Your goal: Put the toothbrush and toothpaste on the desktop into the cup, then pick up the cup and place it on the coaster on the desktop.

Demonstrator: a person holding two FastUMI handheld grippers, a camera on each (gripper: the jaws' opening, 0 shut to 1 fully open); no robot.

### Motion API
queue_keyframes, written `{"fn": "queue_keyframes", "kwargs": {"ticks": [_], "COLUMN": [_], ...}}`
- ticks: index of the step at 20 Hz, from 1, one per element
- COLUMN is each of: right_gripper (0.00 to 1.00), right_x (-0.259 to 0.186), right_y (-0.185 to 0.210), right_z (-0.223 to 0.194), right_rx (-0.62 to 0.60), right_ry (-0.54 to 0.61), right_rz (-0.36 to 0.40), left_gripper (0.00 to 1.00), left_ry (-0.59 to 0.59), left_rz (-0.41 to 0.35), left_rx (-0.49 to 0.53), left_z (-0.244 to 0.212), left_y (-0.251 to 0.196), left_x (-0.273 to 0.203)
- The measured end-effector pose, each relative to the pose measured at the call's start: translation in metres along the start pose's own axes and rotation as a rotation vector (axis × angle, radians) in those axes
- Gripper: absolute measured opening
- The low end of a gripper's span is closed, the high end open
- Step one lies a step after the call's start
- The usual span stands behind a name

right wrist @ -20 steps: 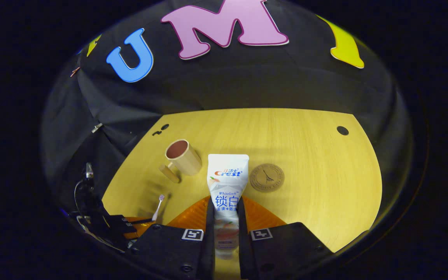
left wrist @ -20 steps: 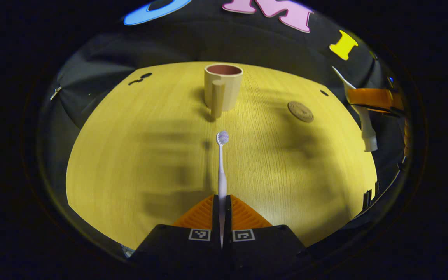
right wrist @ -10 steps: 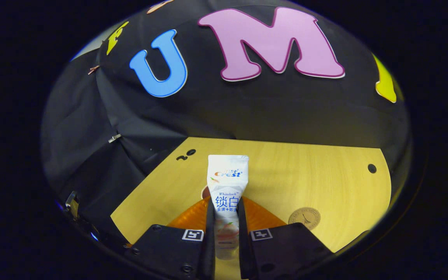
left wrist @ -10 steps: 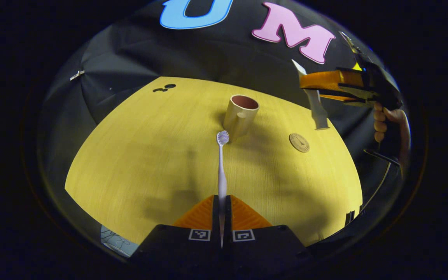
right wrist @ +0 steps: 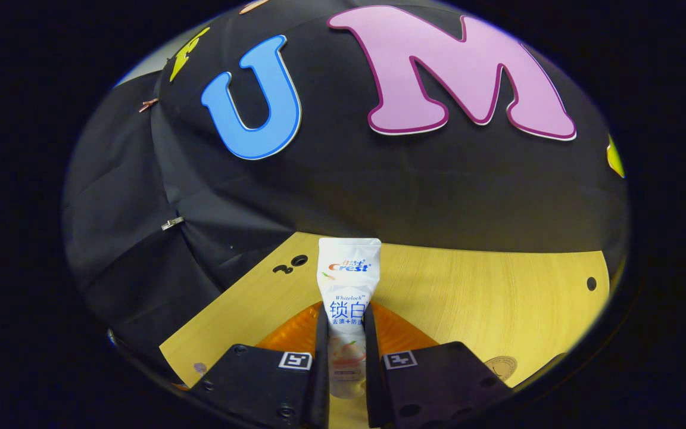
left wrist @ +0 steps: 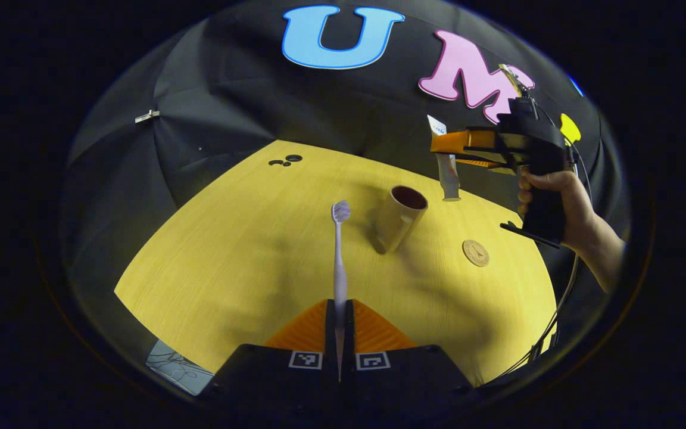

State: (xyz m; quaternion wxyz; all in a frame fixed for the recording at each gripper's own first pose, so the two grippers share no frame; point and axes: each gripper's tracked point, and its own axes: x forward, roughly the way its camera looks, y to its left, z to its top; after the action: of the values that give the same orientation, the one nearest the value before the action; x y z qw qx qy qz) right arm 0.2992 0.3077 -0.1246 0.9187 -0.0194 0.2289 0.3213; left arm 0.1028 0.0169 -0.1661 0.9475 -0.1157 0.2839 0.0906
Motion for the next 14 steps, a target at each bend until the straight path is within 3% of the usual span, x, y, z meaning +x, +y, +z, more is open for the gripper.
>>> {"fn": "queue_keyframes", "kwargs": {"ticks": [6,7,8,10,11,12,14], "right_gripper": [0.28,0.28,0.28,0.29,0.23,0.29,0.30], "right_x": [0.039,0.041,0.043,0.047,0.048,0.049,0.050], "right_y": [-0.009,-0.010,-0.011,-0.014,-0.015,-0.014,-0.014], "right_z": [-0.013,-0.014,-0.018,-0.023,-0.028,-0.034,-0.046], "right_rx": [-0.033,-0.037,-0.044,-0.055,-0.052,-0.043,-0.052], "right_ry": [-0.031,-0.037,-0.045,-0.063,-0.066,-0.062,-0.053], "right_rz": [-0.029,-0.030,-0.031,-0.036,-0.038,-0.033,-0.045], "left_gripper": [0.06,0.11,0.06,0.06,0.06,0.06,0.06], "left_ry": [-0.060,-0.069,-0.083,-0.107,-0.116,-0.119,-0.115], "left_rz": [0.009,0.001,-0.004,-0.018,-0.022,-0.026,-0.026], "left_rx": [-0.049,-0.058,-0.066,-0.072,-0.070,-0.069,-0.066], "left_z": [0.004,0.005,0.007,0.010,0.011,0.013,0.009], "left_y": [0.016,0.016,0.016,0.013,0.014,0.014,0.014], "left_x": [0.012,0.012,0.012,0.013,0.014,0.015,0.018]}}
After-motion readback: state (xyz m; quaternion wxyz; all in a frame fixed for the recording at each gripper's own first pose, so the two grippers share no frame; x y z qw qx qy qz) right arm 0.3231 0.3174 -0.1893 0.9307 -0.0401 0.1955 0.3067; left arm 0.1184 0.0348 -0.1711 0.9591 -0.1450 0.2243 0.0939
